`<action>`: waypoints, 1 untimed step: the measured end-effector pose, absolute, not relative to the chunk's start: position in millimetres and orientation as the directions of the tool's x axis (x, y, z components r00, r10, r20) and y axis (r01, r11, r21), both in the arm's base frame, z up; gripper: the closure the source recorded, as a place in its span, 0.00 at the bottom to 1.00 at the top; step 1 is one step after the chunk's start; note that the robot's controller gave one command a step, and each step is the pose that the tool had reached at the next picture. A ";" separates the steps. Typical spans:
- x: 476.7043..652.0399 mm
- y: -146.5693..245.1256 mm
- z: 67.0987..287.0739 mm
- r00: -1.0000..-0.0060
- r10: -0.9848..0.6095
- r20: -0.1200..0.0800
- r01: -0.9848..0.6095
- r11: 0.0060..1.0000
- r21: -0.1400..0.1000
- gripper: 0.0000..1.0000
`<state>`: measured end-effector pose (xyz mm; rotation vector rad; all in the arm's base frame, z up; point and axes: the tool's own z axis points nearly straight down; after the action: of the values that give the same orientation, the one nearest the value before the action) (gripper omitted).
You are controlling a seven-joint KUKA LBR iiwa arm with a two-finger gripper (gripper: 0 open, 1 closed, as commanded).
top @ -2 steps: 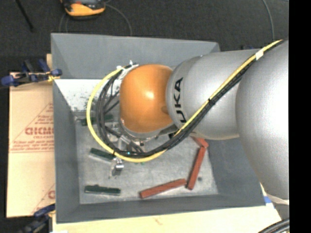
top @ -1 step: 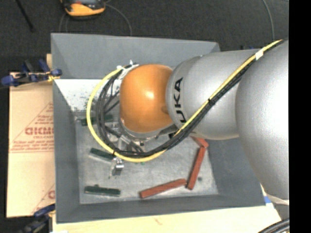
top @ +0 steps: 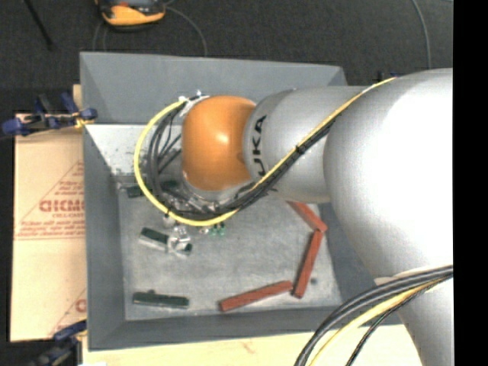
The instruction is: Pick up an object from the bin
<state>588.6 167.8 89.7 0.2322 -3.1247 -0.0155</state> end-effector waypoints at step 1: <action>589.4 167.8 89.8 -0.989 -0.146 0.004 -0.146 0.989 0.011 1.00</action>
Offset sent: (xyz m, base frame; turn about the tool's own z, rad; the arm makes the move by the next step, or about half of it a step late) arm 0.0065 0.0073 0.0853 0.0120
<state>589.4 167.8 89.8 0.2300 -3.1288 -0.0167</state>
